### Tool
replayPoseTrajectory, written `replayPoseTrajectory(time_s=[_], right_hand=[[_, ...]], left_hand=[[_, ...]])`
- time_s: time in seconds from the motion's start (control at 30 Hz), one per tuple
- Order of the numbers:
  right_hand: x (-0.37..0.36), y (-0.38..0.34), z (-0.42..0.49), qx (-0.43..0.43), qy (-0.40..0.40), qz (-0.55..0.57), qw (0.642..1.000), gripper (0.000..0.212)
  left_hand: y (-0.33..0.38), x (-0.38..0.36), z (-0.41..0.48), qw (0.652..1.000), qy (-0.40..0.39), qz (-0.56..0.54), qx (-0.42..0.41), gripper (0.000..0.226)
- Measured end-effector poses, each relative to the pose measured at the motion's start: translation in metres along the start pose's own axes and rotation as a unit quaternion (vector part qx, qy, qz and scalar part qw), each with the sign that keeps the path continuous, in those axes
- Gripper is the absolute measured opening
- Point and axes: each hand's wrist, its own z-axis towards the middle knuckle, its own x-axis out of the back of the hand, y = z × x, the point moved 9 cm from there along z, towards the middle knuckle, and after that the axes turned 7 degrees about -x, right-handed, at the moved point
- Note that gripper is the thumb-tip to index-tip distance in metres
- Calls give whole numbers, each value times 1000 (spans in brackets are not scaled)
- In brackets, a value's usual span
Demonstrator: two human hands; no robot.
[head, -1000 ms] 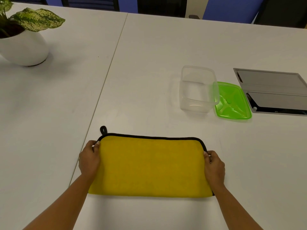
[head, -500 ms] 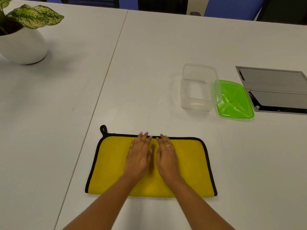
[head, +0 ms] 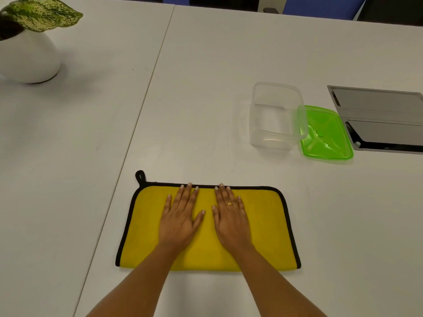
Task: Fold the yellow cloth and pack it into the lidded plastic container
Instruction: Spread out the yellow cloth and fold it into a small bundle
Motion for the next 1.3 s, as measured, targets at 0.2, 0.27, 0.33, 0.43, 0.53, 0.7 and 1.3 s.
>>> replayPoseTrajectory(time_s=[0.2, 0.27, 0.33, 0.43, 0.53, 0.7, 1.3], right_hand=[[23, 64, -6, -72, 32, -7, 997, 54], [32, 87, -9, -98, 44, -13, 994, 54], [39, 101, -12, -111, 50, -17, 992, 53], [42, 107, -13, -119, 46, -23, 992, 53], [41, 104, -13, -133, 33, -29, 990, 54], [38, 73, -21, -163, 42, -8, 986, 53], [-16, -29, -54, -31, -39, -12, 999, 53]], left_hand=[[-47, 14, -23, 998, 9, -23, 52, 84], [-62, 19, -32, 997, 10, -21, 68, 86], [-74, 21, -38, 997, 6, -18, 78, 87], [-81, 23, -44, 997, -2, -21, 79, 89], [-78, 25, -42, 997, -2, -4, 79, 95], [-40, 35, -35, 997, 20, -3, 70, 103], [31, -6, -52, 999, 29, -25, 10, 52]])
